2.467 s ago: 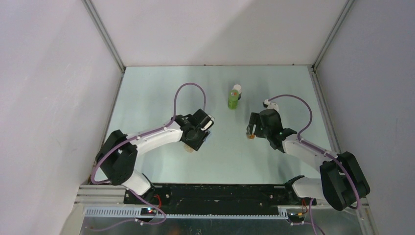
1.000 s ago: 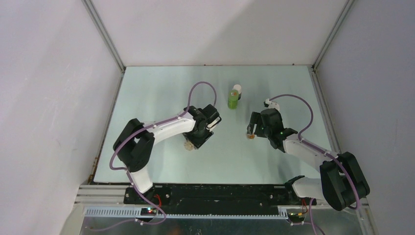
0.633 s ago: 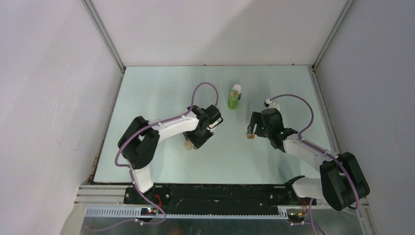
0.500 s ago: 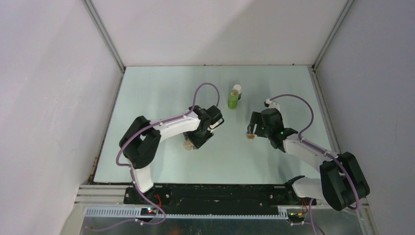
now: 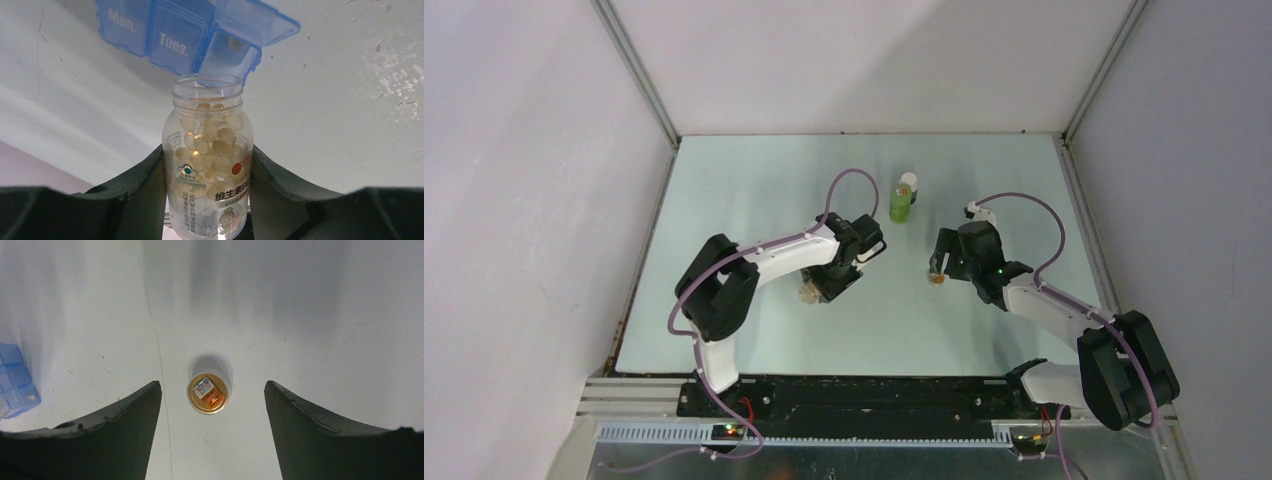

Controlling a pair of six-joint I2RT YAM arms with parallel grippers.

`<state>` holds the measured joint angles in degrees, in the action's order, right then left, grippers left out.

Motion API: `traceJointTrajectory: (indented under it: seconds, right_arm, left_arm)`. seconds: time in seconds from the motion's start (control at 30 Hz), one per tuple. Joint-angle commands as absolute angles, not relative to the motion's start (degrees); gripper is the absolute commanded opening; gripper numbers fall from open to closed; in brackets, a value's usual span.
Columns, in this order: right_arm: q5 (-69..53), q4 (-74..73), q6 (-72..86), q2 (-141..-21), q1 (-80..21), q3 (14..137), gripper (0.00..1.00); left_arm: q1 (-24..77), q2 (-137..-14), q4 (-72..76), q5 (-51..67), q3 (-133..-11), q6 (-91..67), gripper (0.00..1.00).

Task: Sort the pills into containers
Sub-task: Pour the pill into the pill container.

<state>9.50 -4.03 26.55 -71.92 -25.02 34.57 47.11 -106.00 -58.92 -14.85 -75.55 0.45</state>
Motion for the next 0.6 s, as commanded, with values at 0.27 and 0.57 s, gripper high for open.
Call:
traceJointTrajectory:
  seconds: [0.27, 0.57]
  right_arm:
    - [9.19, -3.0, 27.33, -71.34, -24.78, 34.98, 0.79]
    - [9.23, -3.07, 27.33, -71.36, -24.78, 34.98, 0.79]
  left_arm:
    - [48.14, -107.19, -62.13, -16.5, -80.09, 2.29, 0.0]
    - [48.72, -108.98, -63.88, -18.62, -80.66, 1.99, 0.0]
